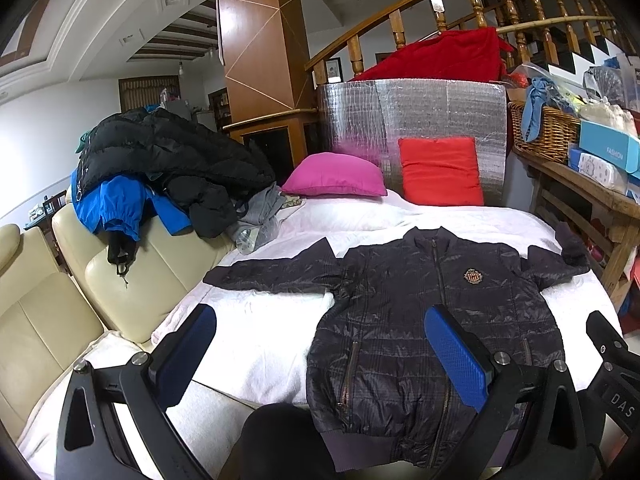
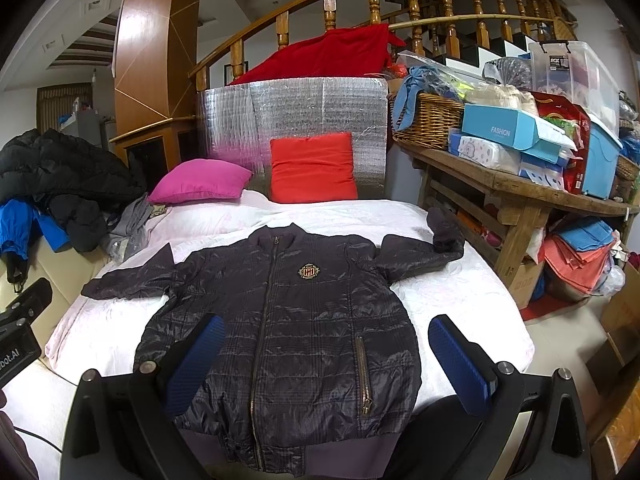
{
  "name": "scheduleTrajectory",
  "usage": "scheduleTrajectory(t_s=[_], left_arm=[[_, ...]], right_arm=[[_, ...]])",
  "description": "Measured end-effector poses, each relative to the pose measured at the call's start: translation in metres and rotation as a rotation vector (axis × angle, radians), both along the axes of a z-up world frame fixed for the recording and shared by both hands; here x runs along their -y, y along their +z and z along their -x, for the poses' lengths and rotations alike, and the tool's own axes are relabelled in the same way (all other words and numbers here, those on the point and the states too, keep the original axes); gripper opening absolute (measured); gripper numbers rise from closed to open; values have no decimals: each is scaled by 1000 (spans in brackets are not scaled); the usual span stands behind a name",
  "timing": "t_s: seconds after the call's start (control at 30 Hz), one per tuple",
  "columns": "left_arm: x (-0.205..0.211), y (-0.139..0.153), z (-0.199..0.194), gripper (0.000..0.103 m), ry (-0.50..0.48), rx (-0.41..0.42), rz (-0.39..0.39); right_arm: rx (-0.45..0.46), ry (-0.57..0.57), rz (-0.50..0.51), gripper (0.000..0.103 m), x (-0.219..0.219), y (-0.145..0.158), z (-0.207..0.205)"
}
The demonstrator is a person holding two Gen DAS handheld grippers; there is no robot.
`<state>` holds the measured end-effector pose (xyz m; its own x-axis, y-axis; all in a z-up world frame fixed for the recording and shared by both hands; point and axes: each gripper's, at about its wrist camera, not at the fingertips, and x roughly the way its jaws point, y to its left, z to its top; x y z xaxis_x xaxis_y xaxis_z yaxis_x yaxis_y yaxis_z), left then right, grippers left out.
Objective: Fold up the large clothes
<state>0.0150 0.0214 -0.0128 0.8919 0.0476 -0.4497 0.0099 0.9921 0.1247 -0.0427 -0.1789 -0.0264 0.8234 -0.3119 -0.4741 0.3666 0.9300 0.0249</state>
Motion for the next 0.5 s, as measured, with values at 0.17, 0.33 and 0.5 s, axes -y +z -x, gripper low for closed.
scheduleTrajectory(t_s=[0.17, 0.33, 0.5], left_arm=[[0, -1, 0, 103, -1, -5, -2], [-1, -1, -1, 103, -2, -8, -1], [-2, -1, 0, 103, -2, -10, 0]], right_arm=[[-1, 1, 0, 103, 0, -1, 0], [-2, 1, 0, 103, 0, -1, 0], [-3, 0, 1, 103, 0, -2, 0]])
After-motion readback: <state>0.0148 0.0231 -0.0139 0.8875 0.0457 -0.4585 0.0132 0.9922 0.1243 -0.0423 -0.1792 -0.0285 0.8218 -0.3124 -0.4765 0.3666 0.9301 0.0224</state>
